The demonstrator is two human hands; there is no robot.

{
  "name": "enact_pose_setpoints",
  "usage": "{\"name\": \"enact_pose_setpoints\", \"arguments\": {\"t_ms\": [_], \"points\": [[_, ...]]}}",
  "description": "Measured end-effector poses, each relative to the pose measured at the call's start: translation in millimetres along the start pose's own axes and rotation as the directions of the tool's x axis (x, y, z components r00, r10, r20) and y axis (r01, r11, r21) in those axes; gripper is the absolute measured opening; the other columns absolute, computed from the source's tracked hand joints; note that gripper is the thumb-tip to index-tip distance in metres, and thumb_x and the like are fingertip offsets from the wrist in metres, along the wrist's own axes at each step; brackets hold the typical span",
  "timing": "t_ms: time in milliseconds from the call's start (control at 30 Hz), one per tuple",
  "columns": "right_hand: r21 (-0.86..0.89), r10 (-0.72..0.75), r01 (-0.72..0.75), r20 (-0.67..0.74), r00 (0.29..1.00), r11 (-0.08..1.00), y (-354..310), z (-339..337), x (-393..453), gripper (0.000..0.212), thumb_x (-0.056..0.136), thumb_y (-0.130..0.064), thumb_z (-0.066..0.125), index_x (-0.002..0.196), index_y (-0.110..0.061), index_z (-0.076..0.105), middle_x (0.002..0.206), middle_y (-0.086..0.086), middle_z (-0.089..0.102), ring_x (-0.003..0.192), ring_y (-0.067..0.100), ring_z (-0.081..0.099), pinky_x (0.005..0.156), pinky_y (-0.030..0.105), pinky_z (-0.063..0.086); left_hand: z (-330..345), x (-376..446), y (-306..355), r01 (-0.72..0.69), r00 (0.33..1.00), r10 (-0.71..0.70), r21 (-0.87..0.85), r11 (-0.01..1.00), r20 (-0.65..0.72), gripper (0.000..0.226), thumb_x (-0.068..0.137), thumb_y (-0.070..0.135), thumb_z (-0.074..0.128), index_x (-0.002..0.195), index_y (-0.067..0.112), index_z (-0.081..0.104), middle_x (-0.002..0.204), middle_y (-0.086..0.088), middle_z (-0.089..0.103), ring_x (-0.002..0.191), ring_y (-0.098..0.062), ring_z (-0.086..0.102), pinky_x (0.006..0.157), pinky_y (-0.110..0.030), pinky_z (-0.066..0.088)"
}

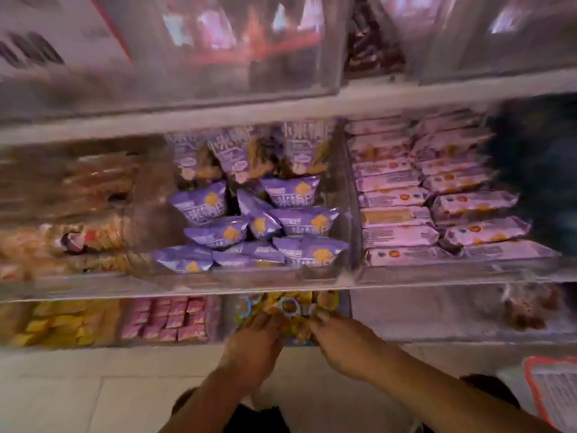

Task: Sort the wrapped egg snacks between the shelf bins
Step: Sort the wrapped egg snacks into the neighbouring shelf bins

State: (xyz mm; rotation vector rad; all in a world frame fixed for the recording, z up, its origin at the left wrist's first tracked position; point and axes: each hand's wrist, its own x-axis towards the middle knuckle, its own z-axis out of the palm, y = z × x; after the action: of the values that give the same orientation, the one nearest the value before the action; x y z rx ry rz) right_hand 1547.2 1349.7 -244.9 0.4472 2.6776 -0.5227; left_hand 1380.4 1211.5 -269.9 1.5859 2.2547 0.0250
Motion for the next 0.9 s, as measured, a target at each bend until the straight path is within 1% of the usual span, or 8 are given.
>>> {"name": "enact_pose_setpoints", "arguments": {"t_ms": [100, 200, 267, 500, 600, 667, 800, 900], "points": [[-0.088, -0.063, 0.054, -0.098, 0.993, 0.995, 13, 31, 24, 0.04, 0.091, -0.008, 0.049, 0.13, -0.015, 0.049, 0.13, 0.01, 0.051, 0.118, 0.034, 0.053, 0.088, 0.044, 0.051, 25, 4, -15, -0.155, 0.946, 0.158, 0.033, 0.987, -0.283, 0.035, 0.079, 0.04, 0.071, 0.113, 0.032, 0.064, 0.103, 0.008, 0.066, 0.078, -0.016, 0.07, 0.054, -0.026, 0.052], [-0.145, -0.157, 0.12, -0.274, 0.949, 0.982, 30, 51, 30, 0.025, 0.092, -0.019, 0.057, 0.117, -0.02, 0.055, 0.115, 0.005, 0.058, 0.109, 0.027, 0.058, 0.09, 0.041, 0.046, 40, 2, -29, -0.212, 0.914, 0.224, 0.071, 0.975, -0.339, 0.035, 0.086, 0.05, 0.05, 0.116, 0.034, 0.06, 0.108, 0.011, 0.065, 0.09, -0.015, 0.066, 0.063, -0.028, 0.056], [-0.198, -0.175, 0.109, -0.36, 0.916, 0.974, 32, 57, 28, 0.02, 0.088, -0.022, 0.064, 0.107, -0.019, 0.058, 0.102, 0.005, 0.062, 0.099, 0.028, 0.062, 0.084, 0.04, 0.047, 46, -3, -33, -0.221, 0.899, 0.225, 0.052, 0.974, -0.375, 0.032, 0.087, 0.048, 0.054, 0.113, 0.034, 0.066, 0.104, 0.011, 0.068, 0.091, -0.012, 0.062, 0.07, -0.025, 0.049], [-0.005, 0.11, -0.117, -0.314, 0.943, 0.993, 12, 49, 32, 0.019, 0.09, -0.027, 0.066, 0.099, -0.01, 0.065, 0.108, 0.016, 0.061, 0.102, 0.034, 0.059, 0.08, 0.033, 0.049, 39, -10, -20, -0.056, 0.935, -0.056, -0.303, 0.951, -0.351, 0.035, 0.084, 0.022, 0.076, 0.118, 0.023, 0.071, 0.097, 0.006, 0.067, 0.091, -0.016, 0.066, 0.078, -0.025, 0.047], [0.039, 0.181, -0.18, -0.385, 0.905, 0.983, 3, 48, 28, 0.032, 0.088, -0.029, 0.071, 0.11, -0.006, 0.063, 0.116, 0.018, 0.062, 0.107, 0.034, 0.059, 0.08, 0.029, 0.047, 37, -10, -20, -0.099, 0.898, -0.128, -0.475, 0.874, -0.422, 0.044, 0.078, 0.012, 0.081, 0.121, 0.016, 0.07, 0.121, -0.009, 0.065, 0.108, -0.023, 0.063, 0.094, -0.033, 0.05], [0.078, 0.23, -0.216, -0.376, 0.898, 0.973, 1, 50, 30, 0.043, 0.088, -0.026, 0.071, 0.123, -0.004, 0.059, 0.124, 0.02, 0.059, 0.115, 0.035, 0.058, 0.09, 0.033, 0.05, 40, -8, -20, -0.125, 0.844, -0.208, -0.56, 0.819, -0.493, 0.044, 0.076, 0.01, 0.082, 0.118, 0.015, 0.071, 0.116, -0.009, 0.064, 0.102, -0.023, 0.064, 0.087, -0.027, 0.048], [0.081, 0.261, -0.248, -0.299, 0.918, 0.965, 1, 47, 41, 0.048, 0.091, -0.034, 0.067, 0.131, -0.009, 0.058, 0.132, 0.018, 0.057, 0.117, 0.034, 0.056, 0.098, 0.037, 0.049, 36, 14, -10, -0.246, 0.779, -0.089, -0.433, 0.867, -0.62, 0.034, 0.079, 0.015, 0.08, 0.112, 0.02, 0.072, 0.109, -0.001, 0.057, 0.099, -0.013, 0.057, 0.086, -0.017, 0.04], [0.082, 0.24, -0.225, -0.329, 0.913, 0.971, 0, 51, 37, 0.024, 0.089, -0.029, 0.066, 0.105, -0.012, 0.064, 0.112, 0.014, 0.066, 0.101, 0.031, 0.06, 0.079, 0.032, 0.049, 38, 31, -6, -0.274, 0.829, 0.126, -0.2, 0.941, -0.545, 0.026, 0.087, 0.018, 0.067, 0.113, 0.024, 0.069, 0.115, 0.001, 0.059, 0.104, -0.016, 0.059, 0.091, -0.032, 0.048]]}}
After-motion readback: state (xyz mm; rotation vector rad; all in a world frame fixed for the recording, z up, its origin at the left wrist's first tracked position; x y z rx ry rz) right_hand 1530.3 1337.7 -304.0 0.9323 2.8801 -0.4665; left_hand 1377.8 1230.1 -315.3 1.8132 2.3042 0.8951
